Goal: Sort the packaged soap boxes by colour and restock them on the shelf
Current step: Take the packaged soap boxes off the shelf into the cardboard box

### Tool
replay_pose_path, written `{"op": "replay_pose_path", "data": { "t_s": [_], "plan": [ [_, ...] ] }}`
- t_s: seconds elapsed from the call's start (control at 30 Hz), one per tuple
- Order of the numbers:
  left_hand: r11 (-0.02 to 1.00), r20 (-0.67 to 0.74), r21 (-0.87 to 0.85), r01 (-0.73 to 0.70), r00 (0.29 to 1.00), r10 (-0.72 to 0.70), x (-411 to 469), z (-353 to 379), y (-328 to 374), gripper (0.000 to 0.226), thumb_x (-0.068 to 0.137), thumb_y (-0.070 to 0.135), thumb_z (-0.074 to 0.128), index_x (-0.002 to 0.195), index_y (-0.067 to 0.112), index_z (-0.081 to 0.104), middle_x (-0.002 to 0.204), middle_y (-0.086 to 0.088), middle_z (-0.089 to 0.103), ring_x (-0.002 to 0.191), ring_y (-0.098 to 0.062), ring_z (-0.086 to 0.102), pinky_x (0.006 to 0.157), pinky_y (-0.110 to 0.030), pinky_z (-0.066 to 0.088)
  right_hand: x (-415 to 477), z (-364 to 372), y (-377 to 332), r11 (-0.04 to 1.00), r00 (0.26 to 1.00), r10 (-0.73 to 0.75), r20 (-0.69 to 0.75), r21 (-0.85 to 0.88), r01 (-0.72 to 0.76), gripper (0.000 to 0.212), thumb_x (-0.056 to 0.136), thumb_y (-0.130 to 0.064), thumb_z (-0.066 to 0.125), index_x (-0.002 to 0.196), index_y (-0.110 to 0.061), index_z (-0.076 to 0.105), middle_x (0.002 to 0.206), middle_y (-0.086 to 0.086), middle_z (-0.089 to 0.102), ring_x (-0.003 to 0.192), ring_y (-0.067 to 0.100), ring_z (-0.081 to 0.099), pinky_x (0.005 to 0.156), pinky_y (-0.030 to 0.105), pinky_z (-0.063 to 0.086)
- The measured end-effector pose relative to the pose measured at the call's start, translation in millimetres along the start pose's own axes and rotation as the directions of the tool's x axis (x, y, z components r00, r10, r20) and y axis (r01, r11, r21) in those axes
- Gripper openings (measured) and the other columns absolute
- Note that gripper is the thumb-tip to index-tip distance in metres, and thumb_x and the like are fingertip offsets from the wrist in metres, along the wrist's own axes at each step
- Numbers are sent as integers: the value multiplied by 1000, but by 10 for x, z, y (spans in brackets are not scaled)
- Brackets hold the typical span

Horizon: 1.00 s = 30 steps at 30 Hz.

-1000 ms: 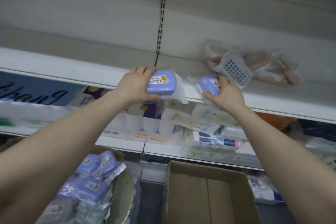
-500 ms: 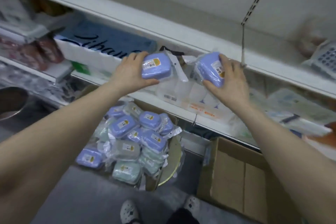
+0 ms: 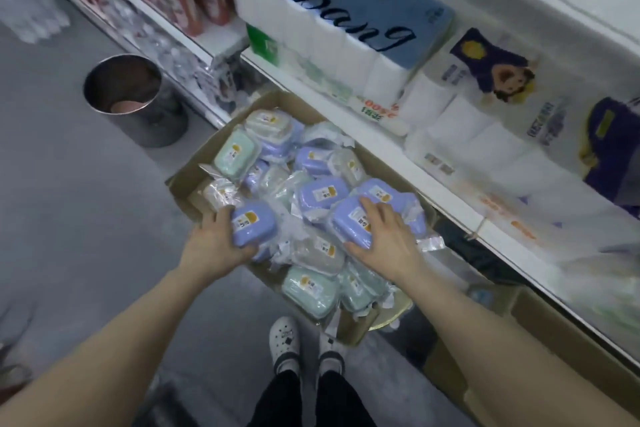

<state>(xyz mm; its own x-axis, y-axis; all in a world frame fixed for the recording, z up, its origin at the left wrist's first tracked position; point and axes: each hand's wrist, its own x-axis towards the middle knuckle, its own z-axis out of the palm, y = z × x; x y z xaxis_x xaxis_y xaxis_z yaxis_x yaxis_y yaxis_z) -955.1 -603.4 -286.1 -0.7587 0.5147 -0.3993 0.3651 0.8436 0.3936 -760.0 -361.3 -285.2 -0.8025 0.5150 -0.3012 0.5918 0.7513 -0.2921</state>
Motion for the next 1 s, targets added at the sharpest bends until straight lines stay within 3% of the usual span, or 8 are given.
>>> {"op": "replay_pose_path", "data": {
  "t_s": [0.2, 0.27, 0.37, 0.5, 0.67, 0.8, 1.0],
  "plan": [
    [989, -26, -90, 115, 993, -117, 341, 302, -237, 97, 56, 61, 65, 135, 10, 42, 123, -20, 50, 111, -42, 49, 93, -47, 41, 840, 211, -123, 1000, 1000, -19, -20, -1, 19, 89, 77, -53, 69, 151, -25, 28, 138, 11, 41, 122, 36, 44, 95, 46, 41],
    [983, -55, -117, 141, 987, -148, 577, 336, -193, 94, 57, 59, 62, 136, 12, 40, 126, -19, 47, 113, -42, 47, 94, -48, 41, 1177, 214, -168, 1000, 998, -22, -55, 10, 22, 90, 76, -50, 71, 151, -25, 29, 139, 11, 39, 123, 36, 42, 97, 45, 39],
    [988, -169, -103, 113, 977, -129, 965, 386, -137, 96, 58, 66, 56, 136, 11, 40, 127, -20, 47, 112, -43, 47, 95, -49, 40, 1664, 221, -245, 999, 995, -43, -95, -2, 43, 91, 75, -53, 70, 151, -25, 28, 139, 11, 39, 123, 36, 42, 99, 46, 39],
    [995, -247, -40, 95, 964, -102, 1438, 477, -109, 86, 73, 54, 70, 140, 13, 34, 129, -20, 46, 112, -44, 46, 94, -52, 41, 2125, 357, -329, 993, 990, -109, -87, -49, 105, 90, 76, -56, 68, 150, -25, 27, 138, 11, 40, 123, 36, 43, 99, 46, 39],
    [995, -128, 83, 54, 991, -43, 1696, 617, -149, 86, 75, 51, 72, 142, 20, 27, 138, -15, 38, 126, -39, 39, 104, -54, 36, 2265, 635, -245, 971, 984, -158, 77, -169, 169, 86, 85, -61, 58, 153, -25, 20, 155, 11, 22, 142, 33, 24, 111, 49, 29],
    [990, -114, 142, -4, 993, 20, 1691, 632, -152, 71, 80, 38, 70, 139, 21, 33, 138, -12, 41, 125, -36, 41, 103, -51, 36, 2220, 627, -181, 950, 978, -196, 75, -230, 209, 83, 90, -65, 46, 156, -26, 14, 160, 11, 15, 147, 32, 13, 116, 50, 20],
    [975, -104, 213, -63, 991, 86, 1590, 399, -29, 76, 83, 35, 70, 145, 17, 29, 144, -14, 37, 131, -35, 37, 109, -47, 34, 2039, 333, -117, 934, 978, -189, 91, -290, 208, 75, 96, -64, 32, 157, -28, 8, 163, 10, 7, 150, 32, 6, 119, 50, 11]
  ]
}}
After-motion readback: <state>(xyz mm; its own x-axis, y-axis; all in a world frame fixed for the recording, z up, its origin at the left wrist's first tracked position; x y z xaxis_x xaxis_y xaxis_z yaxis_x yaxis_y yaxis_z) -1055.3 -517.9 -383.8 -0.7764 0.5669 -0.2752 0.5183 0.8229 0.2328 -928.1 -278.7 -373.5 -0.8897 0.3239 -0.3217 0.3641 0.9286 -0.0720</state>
